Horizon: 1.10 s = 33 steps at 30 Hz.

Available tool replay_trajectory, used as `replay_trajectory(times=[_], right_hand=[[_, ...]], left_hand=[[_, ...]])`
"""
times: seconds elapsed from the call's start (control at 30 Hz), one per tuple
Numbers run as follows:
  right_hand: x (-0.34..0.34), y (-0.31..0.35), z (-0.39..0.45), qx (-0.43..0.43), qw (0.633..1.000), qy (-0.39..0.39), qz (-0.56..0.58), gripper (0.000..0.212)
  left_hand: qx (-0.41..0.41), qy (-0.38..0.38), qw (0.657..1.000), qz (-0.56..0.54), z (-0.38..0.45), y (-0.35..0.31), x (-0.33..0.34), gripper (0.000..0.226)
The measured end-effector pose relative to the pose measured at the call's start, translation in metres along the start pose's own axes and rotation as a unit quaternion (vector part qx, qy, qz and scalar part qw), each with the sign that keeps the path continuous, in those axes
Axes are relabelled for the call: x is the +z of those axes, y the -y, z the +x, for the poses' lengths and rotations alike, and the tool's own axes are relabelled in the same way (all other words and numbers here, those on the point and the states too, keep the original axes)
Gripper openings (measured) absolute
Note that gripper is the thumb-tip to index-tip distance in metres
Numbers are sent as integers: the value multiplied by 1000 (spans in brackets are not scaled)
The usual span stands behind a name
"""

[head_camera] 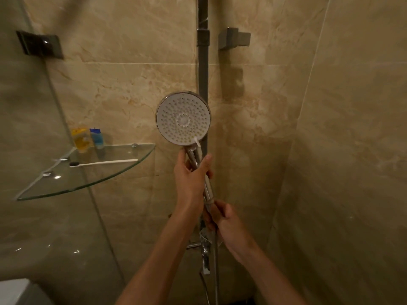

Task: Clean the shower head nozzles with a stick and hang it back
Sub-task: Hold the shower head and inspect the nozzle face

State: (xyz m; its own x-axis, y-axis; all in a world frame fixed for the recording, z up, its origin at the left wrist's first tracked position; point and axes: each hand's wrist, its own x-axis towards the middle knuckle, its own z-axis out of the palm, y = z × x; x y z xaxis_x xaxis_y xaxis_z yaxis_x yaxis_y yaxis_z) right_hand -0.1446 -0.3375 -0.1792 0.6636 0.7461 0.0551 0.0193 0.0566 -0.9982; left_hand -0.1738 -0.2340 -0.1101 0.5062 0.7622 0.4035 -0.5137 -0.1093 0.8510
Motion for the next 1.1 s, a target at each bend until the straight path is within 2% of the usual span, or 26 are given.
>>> replay_trajectory(times=[0.1,0.2,0.3,0.5,0.7,1.1], right_hand=[[-6,-2,3,-1,999,-12,50,15],[-13,0,6,-8,999,13,43,17],[-16,-2,5,0,999,23,27,18],[-20,-6,3,18,1000,11,11,7],[-29,-15,1,49,997,-4,54,21],[-82,29,41,-44,994,-15,94,20]], left_hand=[[-16,58,998,-10,2,-3,-2,23],[-62,120,991,-23,8,-6,-7,45],[-57,154,986,-5,6,-9,-9,49],[-69,150,983,-76,4,-9,-7,50],[-60,172,980,-82,8,-13,-8,48],[-80,160,975,-130,27,-16,-8,49]])
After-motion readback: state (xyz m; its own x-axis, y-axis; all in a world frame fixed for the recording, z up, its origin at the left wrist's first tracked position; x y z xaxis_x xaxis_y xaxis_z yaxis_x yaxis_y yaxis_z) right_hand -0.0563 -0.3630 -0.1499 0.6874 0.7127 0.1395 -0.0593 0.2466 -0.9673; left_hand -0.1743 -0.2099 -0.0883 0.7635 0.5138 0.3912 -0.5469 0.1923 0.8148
